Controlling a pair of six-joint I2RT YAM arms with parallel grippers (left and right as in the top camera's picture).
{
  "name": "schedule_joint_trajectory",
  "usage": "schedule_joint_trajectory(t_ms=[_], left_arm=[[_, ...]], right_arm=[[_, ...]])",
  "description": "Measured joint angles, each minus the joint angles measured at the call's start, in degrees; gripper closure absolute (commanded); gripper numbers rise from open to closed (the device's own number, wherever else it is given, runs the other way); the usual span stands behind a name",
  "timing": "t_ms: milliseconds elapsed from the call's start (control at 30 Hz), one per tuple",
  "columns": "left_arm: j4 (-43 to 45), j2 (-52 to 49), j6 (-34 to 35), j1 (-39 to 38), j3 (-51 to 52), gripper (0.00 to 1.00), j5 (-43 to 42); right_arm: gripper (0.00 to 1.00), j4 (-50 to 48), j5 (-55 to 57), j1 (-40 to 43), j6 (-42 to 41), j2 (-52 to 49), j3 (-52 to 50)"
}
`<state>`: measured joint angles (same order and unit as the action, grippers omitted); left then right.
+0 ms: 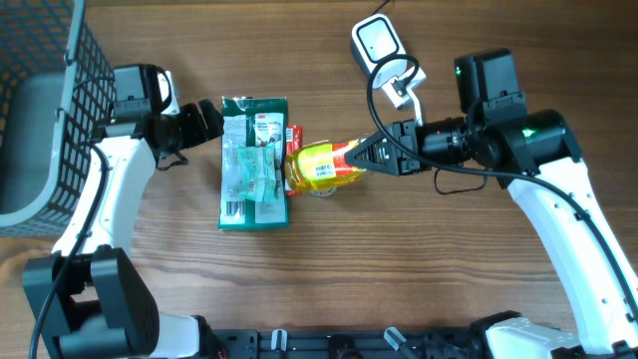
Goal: Scan the item barcode
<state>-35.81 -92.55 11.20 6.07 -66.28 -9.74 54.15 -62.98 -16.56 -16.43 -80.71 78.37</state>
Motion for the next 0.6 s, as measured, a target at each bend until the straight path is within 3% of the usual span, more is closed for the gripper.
schedule_joint_trajectory(t_ms=[600], left_arm=[[0.0, 0.0, 0.0, 0.0, 0.0, 0.0, 0.0]], right_arm=[[0.89, 0.22, 1.42, 0.0, -0.02, 0.0, 0.0]])
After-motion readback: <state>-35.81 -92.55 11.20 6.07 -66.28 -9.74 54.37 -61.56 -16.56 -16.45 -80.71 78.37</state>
